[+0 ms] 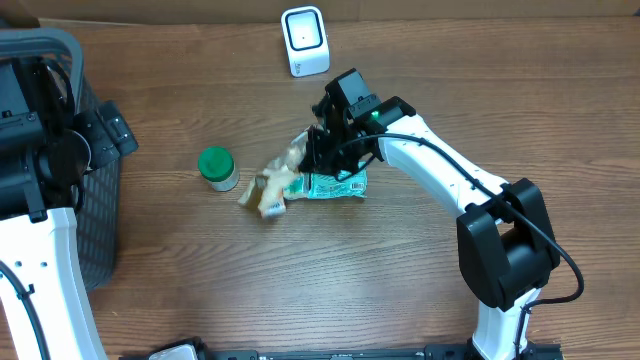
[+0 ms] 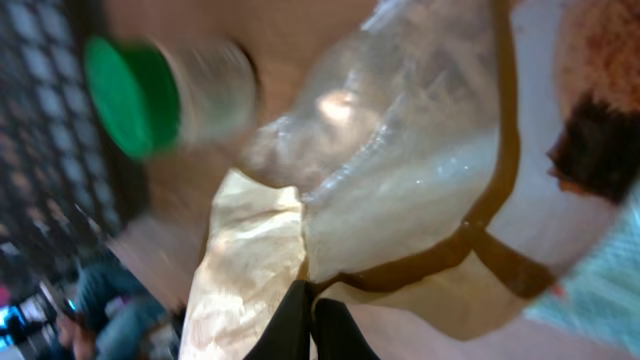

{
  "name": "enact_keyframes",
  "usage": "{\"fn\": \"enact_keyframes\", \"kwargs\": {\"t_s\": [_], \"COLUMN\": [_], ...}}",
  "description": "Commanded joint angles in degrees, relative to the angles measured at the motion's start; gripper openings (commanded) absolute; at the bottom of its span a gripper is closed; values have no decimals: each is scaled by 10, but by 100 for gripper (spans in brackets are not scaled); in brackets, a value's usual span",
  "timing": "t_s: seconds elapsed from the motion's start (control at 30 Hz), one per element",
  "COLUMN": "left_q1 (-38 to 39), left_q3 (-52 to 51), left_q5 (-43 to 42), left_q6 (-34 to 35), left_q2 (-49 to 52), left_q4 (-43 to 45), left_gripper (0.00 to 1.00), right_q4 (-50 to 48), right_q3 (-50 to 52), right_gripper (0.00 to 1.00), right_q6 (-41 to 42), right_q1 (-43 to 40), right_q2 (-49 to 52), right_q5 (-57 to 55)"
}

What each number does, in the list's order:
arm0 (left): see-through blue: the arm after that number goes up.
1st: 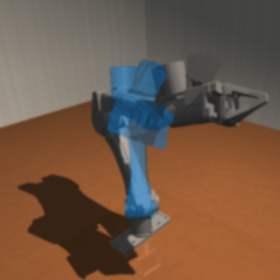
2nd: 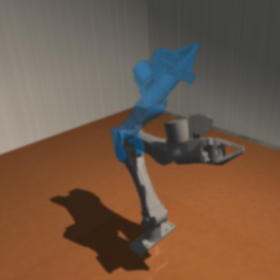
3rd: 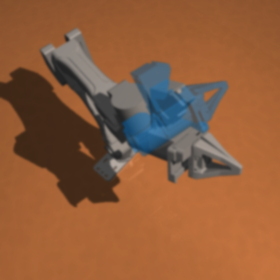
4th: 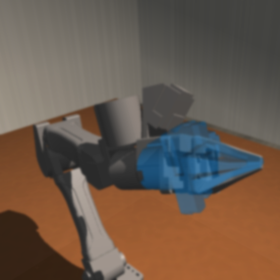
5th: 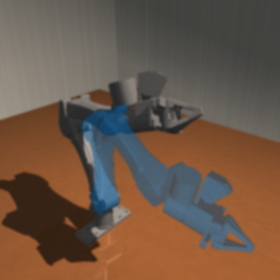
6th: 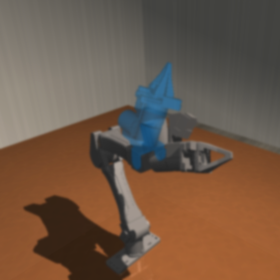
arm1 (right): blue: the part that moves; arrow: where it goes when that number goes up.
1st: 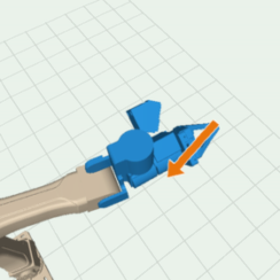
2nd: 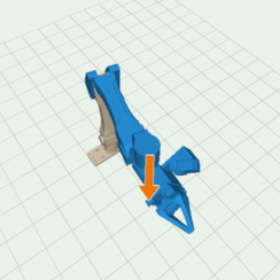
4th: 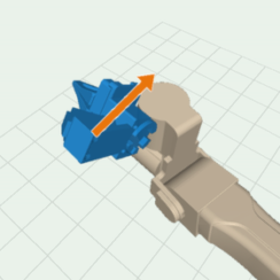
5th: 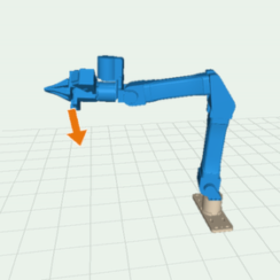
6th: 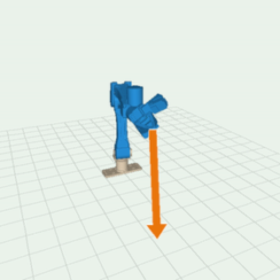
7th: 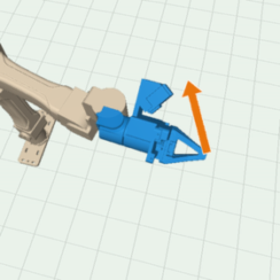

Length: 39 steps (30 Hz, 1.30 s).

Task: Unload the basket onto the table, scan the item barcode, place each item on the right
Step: 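Grasp the bread bag with the right gripper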

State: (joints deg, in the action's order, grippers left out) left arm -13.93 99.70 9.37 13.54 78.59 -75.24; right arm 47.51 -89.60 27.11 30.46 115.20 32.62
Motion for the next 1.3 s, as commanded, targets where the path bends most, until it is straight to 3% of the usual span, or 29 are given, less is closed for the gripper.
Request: {"fn": "enact_keyframes", "kwargs": {"t_s": [0.0, 0.17, 0.23, 0.4, 0.57, 0.97, 1.27], "left_q1": [-3, -3, -3, -3, -3, -3, -3], "left_q3": [7, 7, 7, 7, 7, 7, 7], "left_q5": [-2, -2, -2, -2, -2, -2, -2], "left_q6": [6, 6, 6, 6, 6, 6, 6], "left_q2": [-7, -7, -7, -7, -7, -7, -7], "left_q4": [1, 1, 1, 1, 1, 1, 1], "left_gripper": [99, 100, 100, 100, 100, 100, 100], "right_q4": [41, 79, 72, 60, 58, 19, -36], "right_q3": [-1, -1, -1, -1, 0, 8, 34], "right_gripper": [4, 4, 8, 52, 73, 77, 64], "right_q6": [-86, -94, -94, -94, -94, -89, -74], "right_q1": [-5, -35, -48, -62, -62, -61, -57], "right_q2": [-27, -27, -26, -13, 21, 63, 87], "right_q5": [-3, -79, -82, -81, -60, 73, 209]}}
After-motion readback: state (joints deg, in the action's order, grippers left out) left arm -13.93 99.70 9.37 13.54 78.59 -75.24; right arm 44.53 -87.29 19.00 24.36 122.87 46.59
